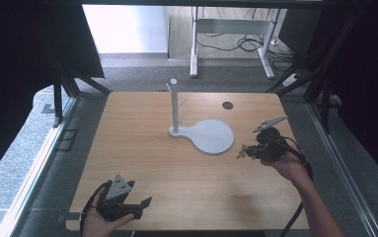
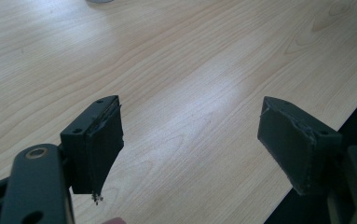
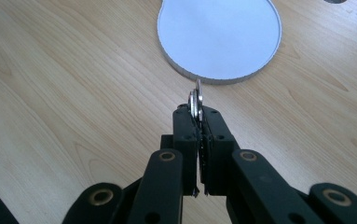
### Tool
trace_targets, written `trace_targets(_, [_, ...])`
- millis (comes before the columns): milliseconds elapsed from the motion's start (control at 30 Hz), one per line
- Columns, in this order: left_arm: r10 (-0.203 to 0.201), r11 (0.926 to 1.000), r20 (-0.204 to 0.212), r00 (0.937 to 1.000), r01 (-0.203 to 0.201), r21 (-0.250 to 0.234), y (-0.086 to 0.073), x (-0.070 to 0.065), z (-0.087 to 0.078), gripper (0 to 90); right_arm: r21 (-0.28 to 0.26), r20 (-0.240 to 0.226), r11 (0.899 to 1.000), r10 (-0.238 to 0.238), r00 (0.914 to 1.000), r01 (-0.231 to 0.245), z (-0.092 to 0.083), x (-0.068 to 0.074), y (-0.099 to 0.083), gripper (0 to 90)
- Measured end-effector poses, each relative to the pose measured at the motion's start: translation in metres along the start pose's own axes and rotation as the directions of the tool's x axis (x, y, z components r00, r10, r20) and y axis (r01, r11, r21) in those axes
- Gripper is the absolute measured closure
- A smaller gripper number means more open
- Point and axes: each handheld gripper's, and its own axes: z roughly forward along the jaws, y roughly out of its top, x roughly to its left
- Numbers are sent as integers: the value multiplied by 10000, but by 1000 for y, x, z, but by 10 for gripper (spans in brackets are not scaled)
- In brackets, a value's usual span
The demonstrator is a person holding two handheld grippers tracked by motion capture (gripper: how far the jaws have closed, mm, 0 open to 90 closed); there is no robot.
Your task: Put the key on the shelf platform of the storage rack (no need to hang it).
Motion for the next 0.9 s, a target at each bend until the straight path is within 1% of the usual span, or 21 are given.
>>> trace_targets(900, [46, 10000, 43, 10000, -46, 44, 0, -1, 1, 226, 25, -152, 10000, -47, 9999, 47, 14, -2, 21, 859])
